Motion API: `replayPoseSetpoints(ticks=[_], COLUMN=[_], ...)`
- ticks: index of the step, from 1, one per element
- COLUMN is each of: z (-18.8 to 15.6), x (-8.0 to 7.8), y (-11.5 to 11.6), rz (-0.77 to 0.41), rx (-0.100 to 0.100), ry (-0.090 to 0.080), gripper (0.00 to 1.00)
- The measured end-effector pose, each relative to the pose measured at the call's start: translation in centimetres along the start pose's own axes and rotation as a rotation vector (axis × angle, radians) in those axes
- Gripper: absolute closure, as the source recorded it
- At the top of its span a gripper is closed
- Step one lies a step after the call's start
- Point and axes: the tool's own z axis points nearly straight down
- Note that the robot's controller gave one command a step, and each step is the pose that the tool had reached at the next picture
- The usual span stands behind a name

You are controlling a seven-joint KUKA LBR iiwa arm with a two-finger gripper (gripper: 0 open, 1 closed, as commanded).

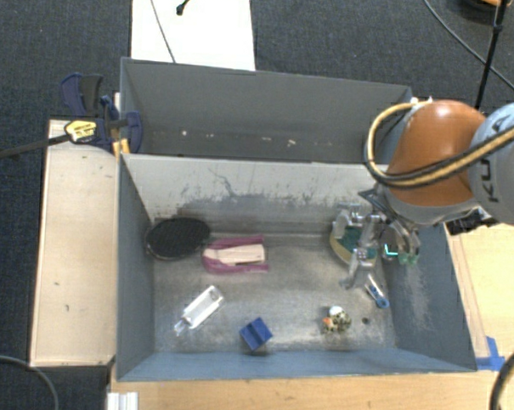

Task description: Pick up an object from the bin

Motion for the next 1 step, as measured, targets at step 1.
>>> replayPoseSetpoints(ticks=[1], z=[6.29], x=[3.30], y=[7.08], rz=[-0.090], rx=[-0.003], ry=[0.002], gripper=[0.00])
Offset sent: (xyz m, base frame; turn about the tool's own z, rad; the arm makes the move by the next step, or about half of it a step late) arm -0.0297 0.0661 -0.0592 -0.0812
